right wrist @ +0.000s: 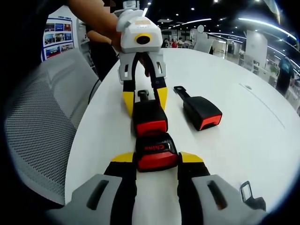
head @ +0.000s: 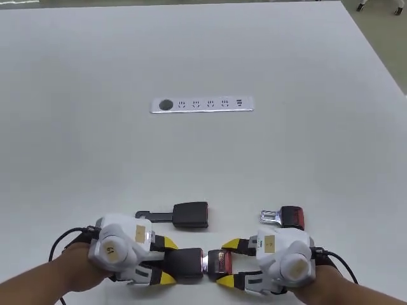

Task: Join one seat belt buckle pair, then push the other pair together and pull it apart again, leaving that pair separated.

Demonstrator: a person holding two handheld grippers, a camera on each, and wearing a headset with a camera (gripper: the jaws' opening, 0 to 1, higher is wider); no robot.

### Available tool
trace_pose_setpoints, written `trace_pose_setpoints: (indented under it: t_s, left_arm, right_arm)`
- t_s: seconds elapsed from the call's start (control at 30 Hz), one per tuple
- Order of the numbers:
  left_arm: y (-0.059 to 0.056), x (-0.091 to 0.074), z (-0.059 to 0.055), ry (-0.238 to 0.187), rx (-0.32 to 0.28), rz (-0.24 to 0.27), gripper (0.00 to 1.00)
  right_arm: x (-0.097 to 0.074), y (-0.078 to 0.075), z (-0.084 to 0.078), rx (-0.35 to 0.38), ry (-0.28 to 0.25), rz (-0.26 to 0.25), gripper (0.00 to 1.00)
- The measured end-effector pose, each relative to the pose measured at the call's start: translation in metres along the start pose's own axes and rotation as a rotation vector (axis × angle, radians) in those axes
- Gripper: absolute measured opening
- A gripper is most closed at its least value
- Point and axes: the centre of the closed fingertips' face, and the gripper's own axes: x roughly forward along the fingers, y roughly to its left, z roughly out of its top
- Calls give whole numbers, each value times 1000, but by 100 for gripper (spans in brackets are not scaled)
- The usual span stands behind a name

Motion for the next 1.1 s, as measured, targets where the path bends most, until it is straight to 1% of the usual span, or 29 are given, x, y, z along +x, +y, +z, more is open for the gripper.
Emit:
trace_pose_setpoints:
  t_s: [0.2, 0.3, 0.33, 0.47, 0.53, 0.6, 0.73, 0.8, 0.87, 0.97, 1.0, 1.1]
  left_arm:
    - [0, 1, 1, -10, -8, -3, 31]
    - [-1, 1, 2, -8, -8, -4, 31]
    - [-2, 1, 4, -4, -4, -4, 31]
    - [-2, 2, 2, 12, 6, -3, 31]
    - [-3, 2, 2, 29, 18, -3, 31]
    - [-5, 3, 5, 39, 20, -1, 31]
    - [-4, 2, 3, 69, 42, 6, 32]
    - [-3, 2, 3, 78, 41, 9, 32]
    - [-2, 1, 1, 83, 41, 11, 32]
    - [-2, 2, 1, 99, 44, 14, 32]
    - [-2, 2, 0, 102, 45, 16, 32]
    - [-2, 2, -1, 104, 41, 24, 33]
  right_arm:
    - [0, 0, 0, 1, -6, 0, 31]
    - [0, 0, -1, 0, -7, -1, 31]
    - [0, 0, -1, 3, -8, -1, 31]
    - [-1, 2, 1, -4, 0, -2, 31]
    - [-1, 2, 1, -9, 7, -4, 32]
    - [-1, 2, 1, -12, 14, -3, 32]
    - [-1, 4, 3, -33, 36, -9, 32]
    - [-1, 4, 3, -29, 41, -11, 33]
    - [0, 4, 3, -45, 50, -19, 33]
    - [-1, 4, 3, -37, 55, -19, 33]
    - [0, 4, 3, -47, 61, -21, 33]
    - [0, 3, 3, -42, 62, -29, 34]
